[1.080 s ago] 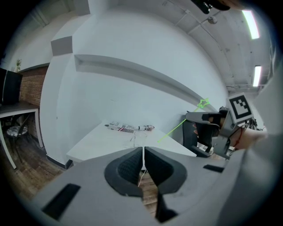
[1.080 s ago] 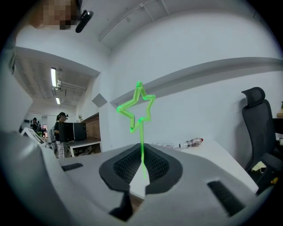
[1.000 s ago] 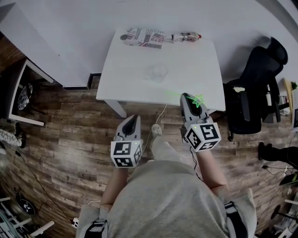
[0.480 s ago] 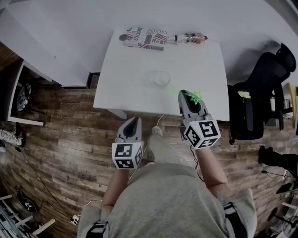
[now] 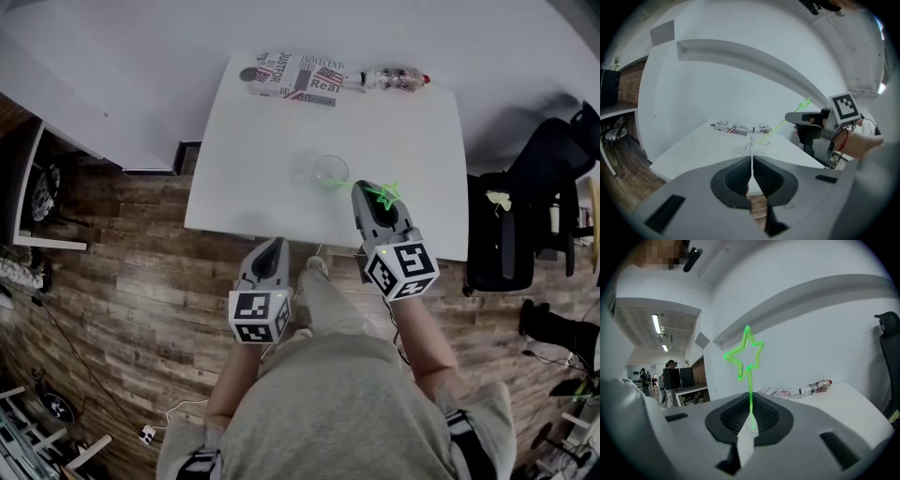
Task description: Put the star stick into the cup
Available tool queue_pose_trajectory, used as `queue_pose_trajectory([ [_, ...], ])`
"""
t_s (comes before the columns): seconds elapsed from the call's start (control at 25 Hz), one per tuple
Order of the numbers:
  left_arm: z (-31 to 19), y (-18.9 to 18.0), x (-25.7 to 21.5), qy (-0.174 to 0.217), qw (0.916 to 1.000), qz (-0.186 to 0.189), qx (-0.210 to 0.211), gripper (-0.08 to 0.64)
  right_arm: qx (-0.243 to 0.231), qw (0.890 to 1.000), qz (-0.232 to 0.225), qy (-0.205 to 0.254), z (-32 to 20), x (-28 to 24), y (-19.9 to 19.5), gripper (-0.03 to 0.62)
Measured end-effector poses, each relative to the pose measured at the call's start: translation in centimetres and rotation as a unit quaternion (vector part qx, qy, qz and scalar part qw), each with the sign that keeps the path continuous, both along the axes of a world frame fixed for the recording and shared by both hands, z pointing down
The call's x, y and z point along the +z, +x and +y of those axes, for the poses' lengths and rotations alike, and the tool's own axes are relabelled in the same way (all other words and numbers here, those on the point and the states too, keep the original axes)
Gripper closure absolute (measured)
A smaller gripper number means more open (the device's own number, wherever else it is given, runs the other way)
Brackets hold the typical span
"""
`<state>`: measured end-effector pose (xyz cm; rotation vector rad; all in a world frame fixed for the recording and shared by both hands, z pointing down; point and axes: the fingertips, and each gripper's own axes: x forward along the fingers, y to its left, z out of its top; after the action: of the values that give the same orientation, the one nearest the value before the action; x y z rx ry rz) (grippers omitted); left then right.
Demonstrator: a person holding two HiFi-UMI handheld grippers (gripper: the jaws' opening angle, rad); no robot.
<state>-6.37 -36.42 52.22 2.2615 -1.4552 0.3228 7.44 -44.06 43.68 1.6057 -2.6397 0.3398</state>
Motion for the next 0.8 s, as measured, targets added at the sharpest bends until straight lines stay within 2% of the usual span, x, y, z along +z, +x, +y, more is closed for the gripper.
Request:
queue_pose_trajectory([
  [0.8,-3.3,0.3,2.4,-0.022,0.9997,-0.006,0.003,0.546,-0.001,0.997,0.000,-0.079,-4.2,7.1,-0.5,0.577],
])
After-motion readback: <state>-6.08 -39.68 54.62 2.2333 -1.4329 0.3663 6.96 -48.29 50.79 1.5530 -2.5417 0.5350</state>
